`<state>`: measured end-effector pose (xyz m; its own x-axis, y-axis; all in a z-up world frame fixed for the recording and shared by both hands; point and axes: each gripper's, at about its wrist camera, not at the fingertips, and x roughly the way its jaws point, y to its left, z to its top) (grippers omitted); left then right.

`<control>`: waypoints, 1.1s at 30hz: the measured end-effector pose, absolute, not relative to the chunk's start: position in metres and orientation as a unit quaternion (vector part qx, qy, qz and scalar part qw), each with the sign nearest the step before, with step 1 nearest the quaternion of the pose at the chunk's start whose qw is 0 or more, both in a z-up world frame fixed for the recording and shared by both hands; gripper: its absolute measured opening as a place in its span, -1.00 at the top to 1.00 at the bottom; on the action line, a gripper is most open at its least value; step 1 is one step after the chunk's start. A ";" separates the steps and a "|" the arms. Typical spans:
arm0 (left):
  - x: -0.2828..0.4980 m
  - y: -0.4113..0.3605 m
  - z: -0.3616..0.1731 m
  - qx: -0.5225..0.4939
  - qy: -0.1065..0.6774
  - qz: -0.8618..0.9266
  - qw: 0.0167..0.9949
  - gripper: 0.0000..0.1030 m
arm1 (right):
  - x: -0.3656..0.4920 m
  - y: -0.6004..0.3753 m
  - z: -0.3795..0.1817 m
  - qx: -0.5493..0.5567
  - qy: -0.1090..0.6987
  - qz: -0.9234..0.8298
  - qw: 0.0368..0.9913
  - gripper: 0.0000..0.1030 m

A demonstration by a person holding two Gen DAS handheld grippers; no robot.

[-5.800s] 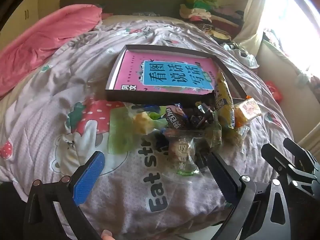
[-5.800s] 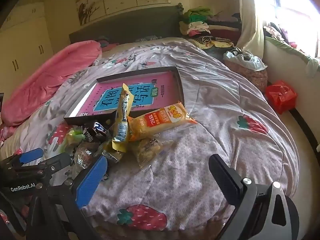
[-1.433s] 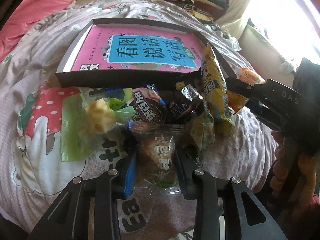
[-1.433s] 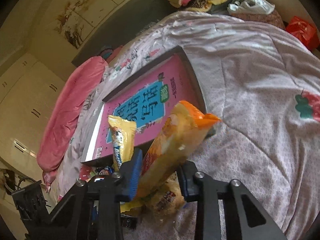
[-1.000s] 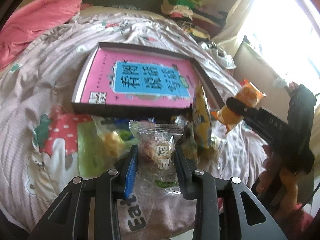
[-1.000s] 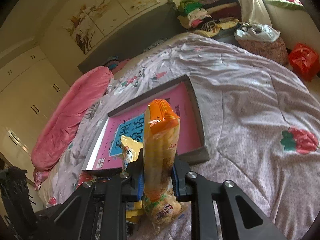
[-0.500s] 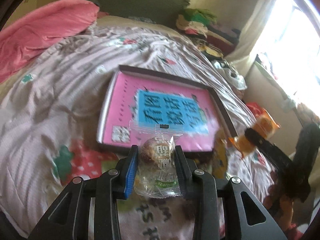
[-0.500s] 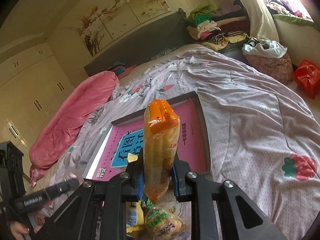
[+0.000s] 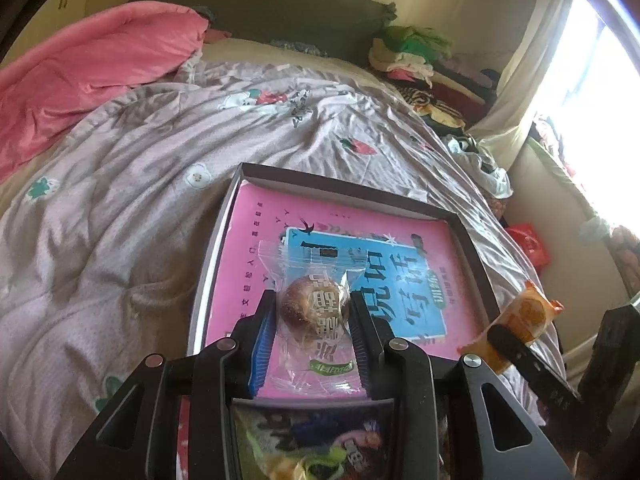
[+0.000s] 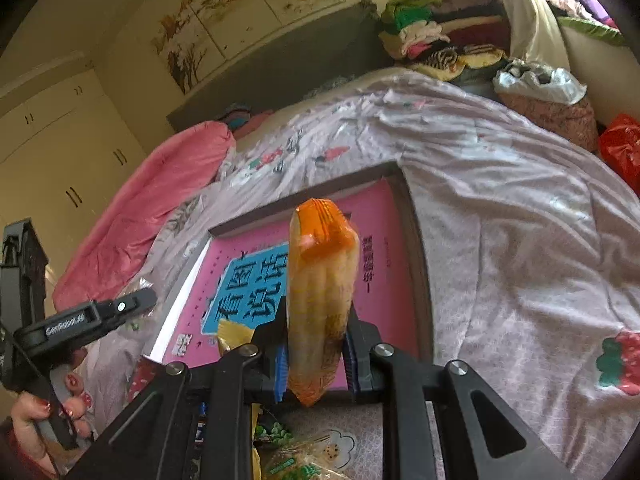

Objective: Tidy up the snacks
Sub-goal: 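Carry both bags into the box lid and open both tools to release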

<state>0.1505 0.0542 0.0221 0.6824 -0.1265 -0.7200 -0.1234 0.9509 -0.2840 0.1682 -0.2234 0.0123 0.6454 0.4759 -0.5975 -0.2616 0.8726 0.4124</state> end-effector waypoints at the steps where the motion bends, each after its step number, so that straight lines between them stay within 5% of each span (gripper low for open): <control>1: 0.152 0.053 0.020 -0.154 0.400 0.000 0.903 0.29 | 0.169 -0.222 0.010 0.146 0.371 0.211 0.892 0.56; 23: 0.167 0.049 -0.017 -0.144 0.437 0.012 0.888 0.28 | 0.175 -0.214 -0.001 0.114 0.383 0.194 0.896 0.53; 33: 0.166 0.048 -0.020 -0.148 0.439 0.010 0.886 0.26 | 0.174 -0.215 0.001 0.107 0.380 0.186 0.900 0.29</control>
